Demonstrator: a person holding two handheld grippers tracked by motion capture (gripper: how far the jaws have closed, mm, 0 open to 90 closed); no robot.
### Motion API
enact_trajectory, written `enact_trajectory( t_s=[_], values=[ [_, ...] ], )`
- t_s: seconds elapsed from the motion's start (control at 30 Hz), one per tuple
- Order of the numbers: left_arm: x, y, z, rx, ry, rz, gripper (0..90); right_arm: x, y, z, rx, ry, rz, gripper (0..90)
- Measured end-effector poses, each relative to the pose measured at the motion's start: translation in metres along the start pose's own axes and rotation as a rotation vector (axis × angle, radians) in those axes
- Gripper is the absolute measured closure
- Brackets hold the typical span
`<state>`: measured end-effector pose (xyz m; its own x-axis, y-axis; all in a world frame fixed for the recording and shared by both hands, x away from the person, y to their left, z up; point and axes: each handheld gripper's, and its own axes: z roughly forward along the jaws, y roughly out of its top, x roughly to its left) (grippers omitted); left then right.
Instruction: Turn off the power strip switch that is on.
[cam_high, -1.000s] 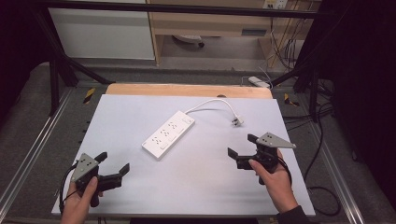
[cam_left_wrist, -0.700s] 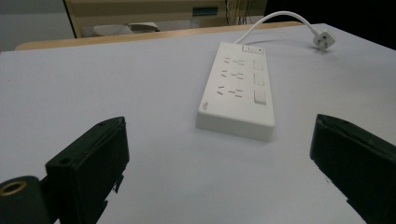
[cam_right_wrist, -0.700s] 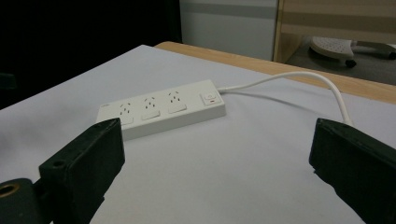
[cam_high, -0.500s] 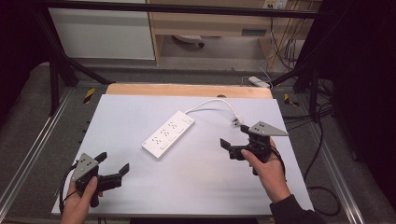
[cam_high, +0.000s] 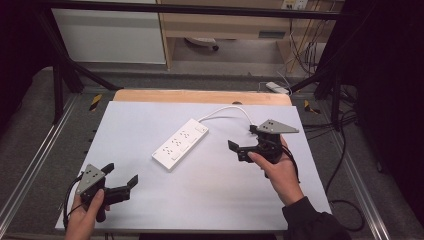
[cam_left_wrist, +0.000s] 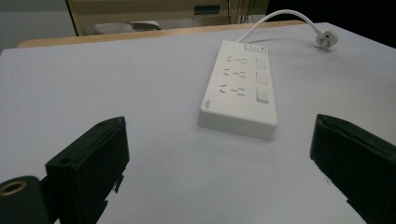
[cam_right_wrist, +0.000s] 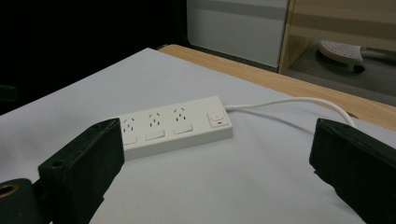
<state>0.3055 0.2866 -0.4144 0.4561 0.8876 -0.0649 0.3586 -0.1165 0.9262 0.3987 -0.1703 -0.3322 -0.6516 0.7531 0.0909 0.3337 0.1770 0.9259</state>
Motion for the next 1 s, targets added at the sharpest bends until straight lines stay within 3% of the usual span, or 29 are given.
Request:
enact_trajectory(
  t_s=[1.0],
  values=[
    [0.002, 0.0, 0.0, 0.001, 0.001, -0.003, 4.4, 0.015, 0.028, 0.044, 0.002, 0.037, -0.022, 5.5]
  ],
)
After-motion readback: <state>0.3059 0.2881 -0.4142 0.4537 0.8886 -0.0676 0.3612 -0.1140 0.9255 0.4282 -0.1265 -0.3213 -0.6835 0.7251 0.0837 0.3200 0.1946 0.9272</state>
